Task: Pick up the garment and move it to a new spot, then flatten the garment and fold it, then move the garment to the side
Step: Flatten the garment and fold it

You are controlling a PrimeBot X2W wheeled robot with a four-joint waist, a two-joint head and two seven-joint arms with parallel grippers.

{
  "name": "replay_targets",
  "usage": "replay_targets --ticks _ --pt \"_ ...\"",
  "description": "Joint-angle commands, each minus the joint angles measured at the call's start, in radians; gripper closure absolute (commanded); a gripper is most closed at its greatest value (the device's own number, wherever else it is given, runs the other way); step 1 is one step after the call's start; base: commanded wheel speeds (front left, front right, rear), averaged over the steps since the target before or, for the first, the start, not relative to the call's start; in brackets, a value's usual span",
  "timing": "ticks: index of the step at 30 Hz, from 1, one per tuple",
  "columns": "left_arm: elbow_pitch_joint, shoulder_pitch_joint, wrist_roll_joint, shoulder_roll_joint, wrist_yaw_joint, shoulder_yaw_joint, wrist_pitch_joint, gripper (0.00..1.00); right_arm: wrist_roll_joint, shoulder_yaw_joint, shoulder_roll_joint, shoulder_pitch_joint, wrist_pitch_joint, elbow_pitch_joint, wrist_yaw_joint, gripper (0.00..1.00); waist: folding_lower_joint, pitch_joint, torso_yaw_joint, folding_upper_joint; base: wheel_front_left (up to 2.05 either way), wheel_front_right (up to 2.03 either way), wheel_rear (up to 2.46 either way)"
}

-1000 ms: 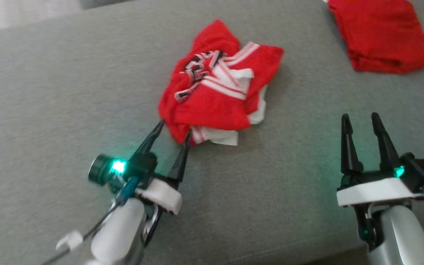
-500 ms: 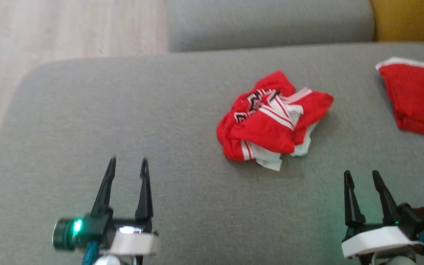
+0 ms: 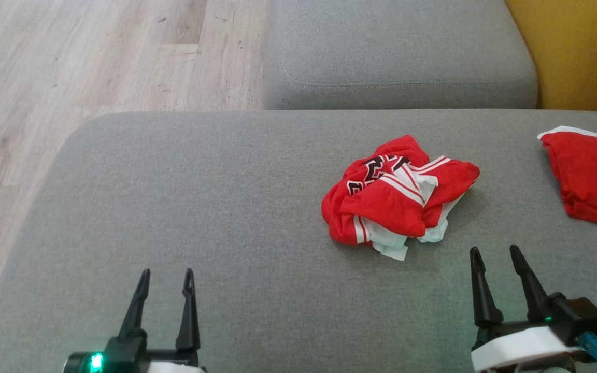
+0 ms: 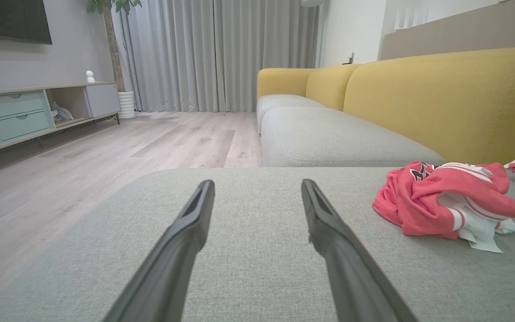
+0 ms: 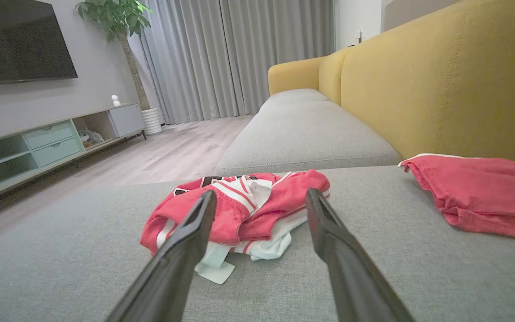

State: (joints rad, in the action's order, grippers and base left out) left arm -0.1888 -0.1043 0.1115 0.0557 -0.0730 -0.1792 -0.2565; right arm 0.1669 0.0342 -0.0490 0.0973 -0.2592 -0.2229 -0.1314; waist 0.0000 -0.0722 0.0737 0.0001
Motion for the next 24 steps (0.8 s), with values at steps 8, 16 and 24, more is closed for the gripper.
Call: replay_targets --ticks 8,16,24 --pt "0.015 0.052 -0.019 -0.005 0.015 0.053 -0.005 0.0 0.004 0.028 -0.022 -0.015 -0.003 0.017 0.001 0.0 0.0 -0.003 -0.003 -0.0001 0.0 0.0 0.0" --pt "0.018 0.062 -0.013 -0.005 0.016 0.05 -0.005 0.0 0.003 0.03 -0.02 -0.007 -0.003 0.015 0.001 0.0 0.0 0.0 -0.004 -0.0001 0.0 0.0 0.0" --pt "0.004 0.081 -0.001 -0.005 0.014 0.035 -0.005 0.0 -0.004 0.048 -0.019 0.007 -0.003 0.022 0.001 0.0 0.0 0.006 -0.011 -0.0001 0.0 0.0 0.0"
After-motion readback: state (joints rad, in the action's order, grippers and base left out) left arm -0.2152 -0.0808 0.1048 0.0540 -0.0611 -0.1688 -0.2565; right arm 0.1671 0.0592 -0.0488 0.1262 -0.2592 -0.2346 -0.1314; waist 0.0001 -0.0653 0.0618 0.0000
